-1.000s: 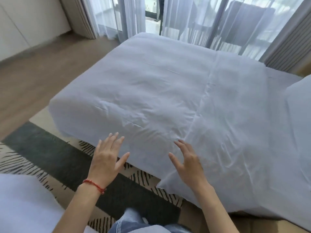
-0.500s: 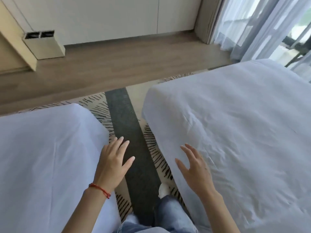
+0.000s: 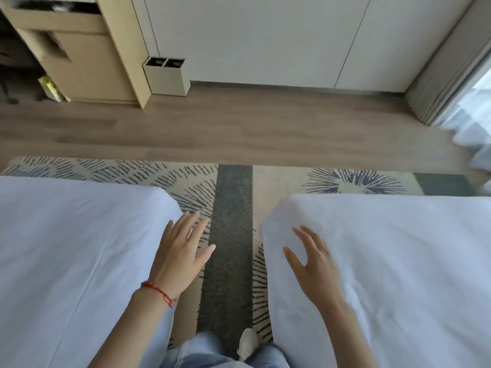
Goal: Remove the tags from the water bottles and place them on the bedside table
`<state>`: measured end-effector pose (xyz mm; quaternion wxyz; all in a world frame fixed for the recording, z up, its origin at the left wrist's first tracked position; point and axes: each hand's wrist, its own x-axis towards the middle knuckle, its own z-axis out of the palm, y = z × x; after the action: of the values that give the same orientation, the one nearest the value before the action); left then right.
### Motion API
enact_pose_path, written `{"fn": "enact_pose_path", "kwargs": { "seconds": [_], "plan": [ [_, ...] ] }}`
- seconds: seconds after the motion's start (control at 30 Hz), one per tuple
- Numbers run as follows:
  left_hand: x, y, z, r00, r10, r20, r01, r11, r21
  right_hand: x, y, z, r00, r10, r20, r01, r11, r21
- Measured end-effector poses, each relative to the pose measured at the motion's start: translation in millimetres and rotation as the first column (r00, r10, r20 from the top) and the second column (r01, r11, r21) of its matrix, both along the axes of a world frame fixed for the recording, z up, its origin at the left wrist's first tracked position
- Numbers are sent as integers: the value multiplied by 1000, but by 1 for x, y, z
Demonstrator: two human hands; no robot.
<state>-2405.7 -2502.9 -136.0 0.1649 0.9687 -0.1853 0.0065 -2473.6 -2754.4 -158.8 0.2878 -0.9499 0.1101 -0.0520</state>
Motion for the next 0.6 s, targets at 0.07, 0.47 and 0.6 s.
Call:
{"fn": "enact_pose_path", "kwargs": {
  "seconds": [0.07, 0.47, 0.6],
  "plan": [
    [24, -15, 2, 1000, 24, -17, -25, 1000, -12, 31, -14, 1, 1000, 17, 0, -17, 1000, -6],
    [218, -51, -18, 992, -40, -121, 49, 996, 71, 221, -46, -15, 1000, 22, -6, -22, 1000, -1],
    [317, -58, -17, 996, -68, -54, 73, 993, 95, 312, -44, -12, 1000, 24, 6, -24, 999, -22]
  ]
}}
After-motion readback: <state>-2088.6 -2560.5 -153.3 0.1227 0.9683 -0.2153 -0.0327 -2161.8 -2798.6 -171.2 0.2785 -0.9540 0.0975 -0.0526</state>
